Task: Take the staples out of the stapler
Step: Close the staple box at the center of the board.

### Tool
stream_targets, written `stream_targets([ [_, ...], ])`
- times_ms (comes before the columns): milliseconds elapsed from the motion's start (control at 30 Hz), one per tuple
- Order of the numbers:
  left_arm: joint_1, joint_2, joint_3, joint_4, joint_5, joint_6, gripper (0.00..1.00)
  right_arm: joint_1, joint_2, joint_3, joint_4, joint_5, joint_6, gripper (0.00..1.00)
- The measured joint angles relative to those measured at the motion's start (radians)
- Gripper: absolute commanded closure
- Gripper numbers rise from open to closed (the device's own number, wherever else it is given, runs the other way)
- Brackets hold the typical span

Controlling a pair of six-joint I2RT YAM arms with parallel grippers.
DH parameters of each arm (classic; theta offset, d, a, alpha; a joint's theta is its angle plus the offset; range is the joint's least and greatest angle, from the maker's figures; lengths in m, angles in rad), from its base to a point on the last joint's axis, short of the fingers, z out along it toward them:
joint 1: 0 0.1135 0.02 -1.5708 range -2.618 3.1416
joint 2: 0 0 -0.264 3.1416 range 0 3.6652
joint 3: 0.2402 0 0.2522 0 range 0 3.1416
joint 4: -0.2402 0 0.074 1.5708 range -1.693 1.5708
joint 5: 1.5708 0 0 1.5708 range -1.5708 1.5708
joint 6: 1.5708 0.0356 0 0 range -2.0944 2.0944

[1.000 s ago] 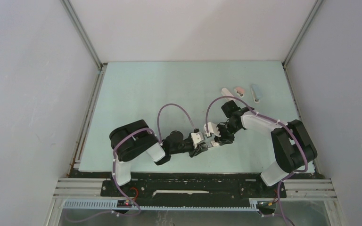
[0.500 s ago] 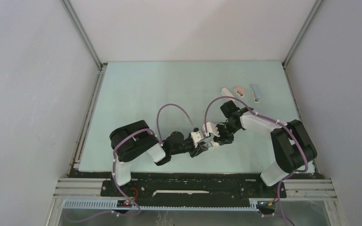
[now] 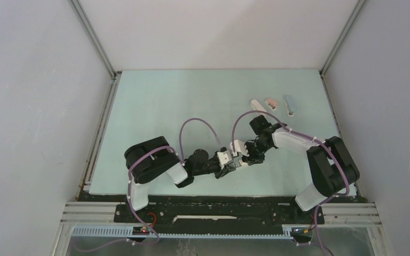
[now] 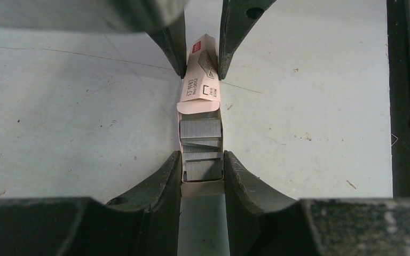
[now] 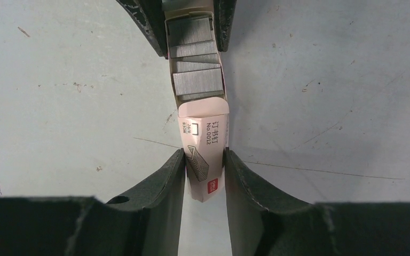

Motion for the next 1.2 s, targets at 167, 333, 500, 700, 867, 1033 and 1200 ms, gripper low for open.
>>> stream_targets([
  [167,0.000,0.000,0.000,0.000,0.002,0.000,0.67,0.003,-0.006,-0.009,0.009,0.002,-0.002,0.58],
  [333,0.000,0.000,0.000,-0.001,0.002,0.000,0.67,0.008,-0.006,-0.010,0.009,0.004,-0.012,0.58],
  [500,0.000,0.000,0.000,0.000,0.002,0.000,0.66,0.012,-0.006,-0.010,0.010,0.008,-0.018,0.59],
  [700,0.007,0.002,0.003,-0.002,0.023,0.003,0.67,0.021,-0.024,-0.032,0.034,0.018,-0.021,0.60],
  [867,0.034,0.008,0.013,-0.011,0.091,0.002,0.68,0.022,-0.044,-0.053,0.053,0.022,-0.020,0.60],
  [1033,0.047,0.006,0.015,-0.022,0.119,0.007,0.68,0.022,-0.046,-0.056,0.056,0.022,-0.020,0.60],
  [1200,0.063,-0.005,0.015,-0.045,0.147,0.008,0.68,0.022,-0.047,-0.057,0.059,0.022,-0.019,0.60],
])
